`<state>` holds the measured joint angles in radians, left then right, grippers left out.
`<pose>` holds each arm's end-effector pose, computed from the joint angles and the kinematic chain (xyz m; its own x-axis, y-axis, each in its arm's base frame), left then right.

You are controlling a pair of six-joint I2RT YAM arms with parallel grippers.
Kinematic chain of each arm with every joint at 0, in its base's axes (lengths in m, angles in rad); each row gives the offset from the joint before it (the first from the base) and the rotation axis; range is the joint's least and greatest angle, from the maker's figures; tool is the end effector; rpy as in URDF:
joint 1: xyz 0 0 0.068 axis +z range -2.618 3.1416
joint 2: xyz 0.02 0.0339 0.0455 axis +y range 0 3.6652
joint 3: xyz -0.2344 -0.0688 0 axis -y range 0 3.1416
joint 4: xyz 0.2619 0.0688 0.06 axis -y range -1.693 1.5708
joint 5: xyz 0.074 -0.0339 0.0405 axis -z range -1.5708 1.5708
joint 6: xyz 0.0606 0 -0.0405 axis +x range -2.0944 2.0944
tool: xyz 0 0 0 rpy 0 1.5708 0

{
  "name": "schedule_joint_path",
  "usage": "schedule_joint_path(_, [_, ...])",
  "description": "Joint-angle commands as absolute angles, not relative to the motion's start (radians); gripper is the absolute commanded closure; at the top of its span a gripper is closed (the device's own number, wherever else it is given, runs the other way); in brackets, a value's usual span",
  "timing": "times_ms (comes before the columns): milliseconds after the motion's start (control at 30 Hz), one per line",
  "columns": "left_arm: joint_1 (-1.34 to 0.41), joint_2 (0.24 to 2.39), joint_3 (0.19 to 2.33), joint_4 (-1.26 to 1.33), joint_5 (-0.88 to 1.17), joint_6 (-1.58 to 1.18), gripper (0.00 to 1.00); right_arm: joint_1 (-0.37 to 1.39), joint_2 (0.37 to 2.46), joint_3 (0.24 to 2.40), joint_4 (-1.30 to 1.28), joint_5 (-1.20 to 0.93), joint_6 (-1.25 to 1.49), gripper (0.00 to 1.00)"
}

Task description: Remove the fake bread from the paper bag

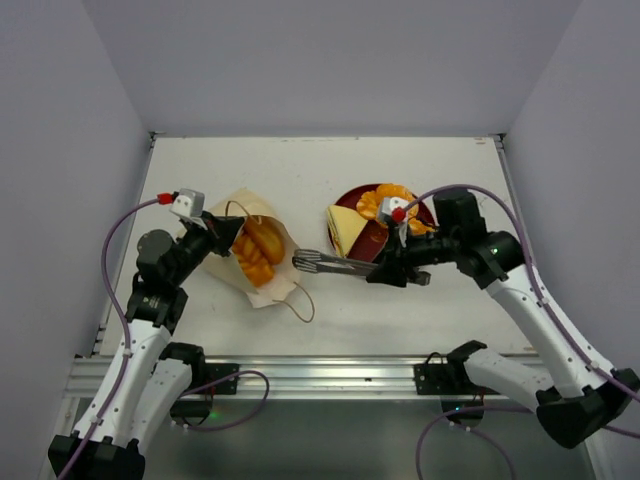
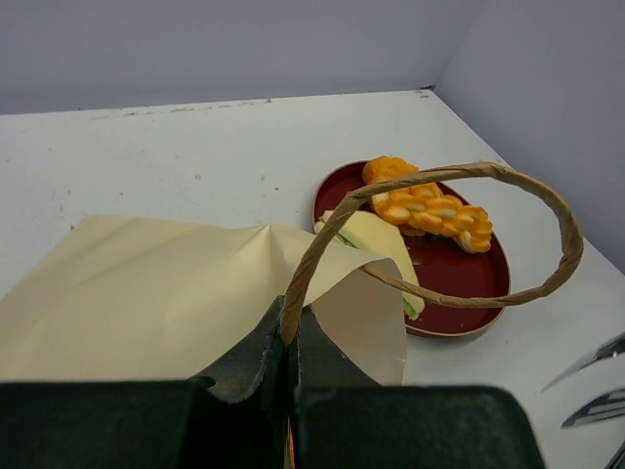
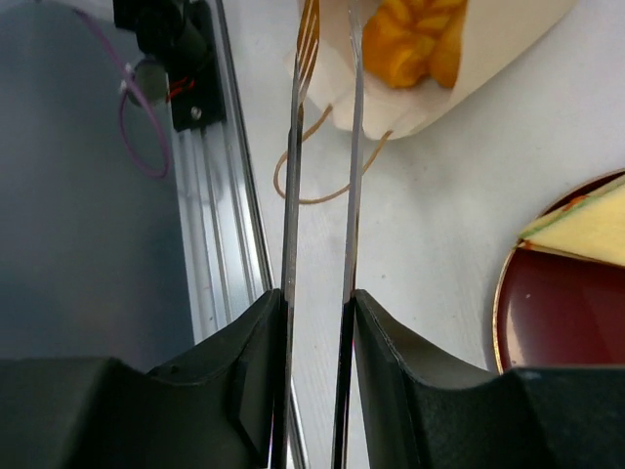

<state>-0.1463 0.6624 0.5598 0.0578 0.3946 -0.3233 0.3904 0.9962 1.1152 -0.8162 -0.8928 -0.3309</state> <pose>0.2258 -0.0568 0.2847 -0.2055 -0.2662 -0.9418 0.4738 0.8150 -0.3337 0.1960 0.1317 0.3290 -0.3046 -0.3457 -0.8875 -0.9409 0.2543 0.2239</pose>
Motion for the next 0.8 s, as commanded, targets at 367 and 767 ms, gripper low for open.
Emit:
schedule_joint_path(367, [-0.149,0.594,0.555,0.098,0.397,-0.360,1.00,0.937,1.201,1.138,-0.624,-0.194,-0.423,0.63])
schedule_joint_path(767, [-0.149,0.578,0.535,0.077,0.420,-0.361,1.00,1.158,1.319,1.204,-0.591,0.080,-0.534,0.58])
